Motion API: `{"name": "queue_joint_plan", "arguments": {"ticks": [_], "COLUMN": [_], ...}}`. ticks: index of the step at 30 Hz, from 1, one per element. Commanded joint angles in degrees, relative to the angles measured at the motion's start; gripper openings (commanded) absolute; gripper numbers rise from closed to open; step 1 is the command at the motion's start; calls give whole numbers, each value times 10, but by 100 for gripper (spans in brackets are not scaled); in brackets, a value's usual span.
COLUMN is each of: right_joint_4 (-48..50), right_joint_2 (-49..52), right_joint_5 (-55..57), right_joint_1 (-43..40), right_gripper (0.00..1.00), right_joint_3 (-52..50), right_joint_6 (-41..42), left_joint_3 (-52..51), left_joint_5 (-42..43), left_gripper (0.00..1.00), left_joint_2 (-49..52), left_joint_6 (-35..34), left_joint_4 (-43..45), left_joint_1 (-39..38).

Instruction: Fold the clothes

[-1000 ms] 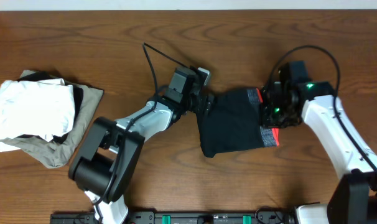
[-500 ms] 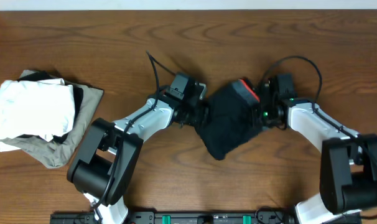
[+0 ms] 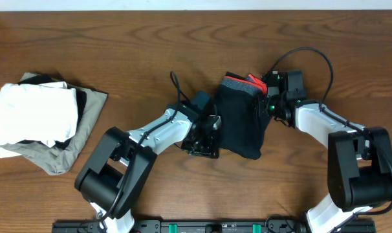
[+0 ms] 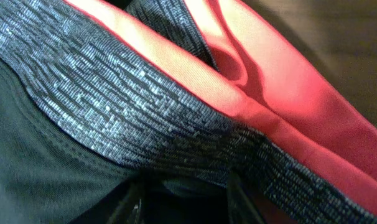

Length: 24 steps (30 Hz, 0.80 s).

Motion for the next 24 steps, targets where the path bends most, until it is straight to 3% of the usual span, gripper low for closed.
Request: {"name": "queue_joint_plan", "arguments": {"ticks": [1, 7, 10, 12, 16, 24], "right_joint_4": [-46, -166, -198, -220, -273, -311], "right_joint_2": [6, -63, -109, -140, -164, -145], "right_joint_5": [16, 34, 35, 35, 35, 35], "right_joint_1": [2, -1, 0, 3, 13, 29], "right_gripper": [45, 50, 51, 52, 50, 50], "right_joint_3": [36, 117, 136, 137, 137, 111], "right_joint_6": [-27, -50, -50, -50, -50, -50], "left_joint_3": [-21, -21, -21, -21, -21, -21], "left_joint_5": [-72, -177, -202, -202, -179, 14], "left_gripper": [38, 40, 79, 89, 94, 95], "left_joint_2": [-27, -157, -195, -197, -164, -32], "left_joint_6": [-2, -2, -1, 1, 7, 12], "left_joint_4": [-10, 12, 67, 101, 156, 299], "left_joint_1": [21, 55, 65, 73, 92, 111]}}
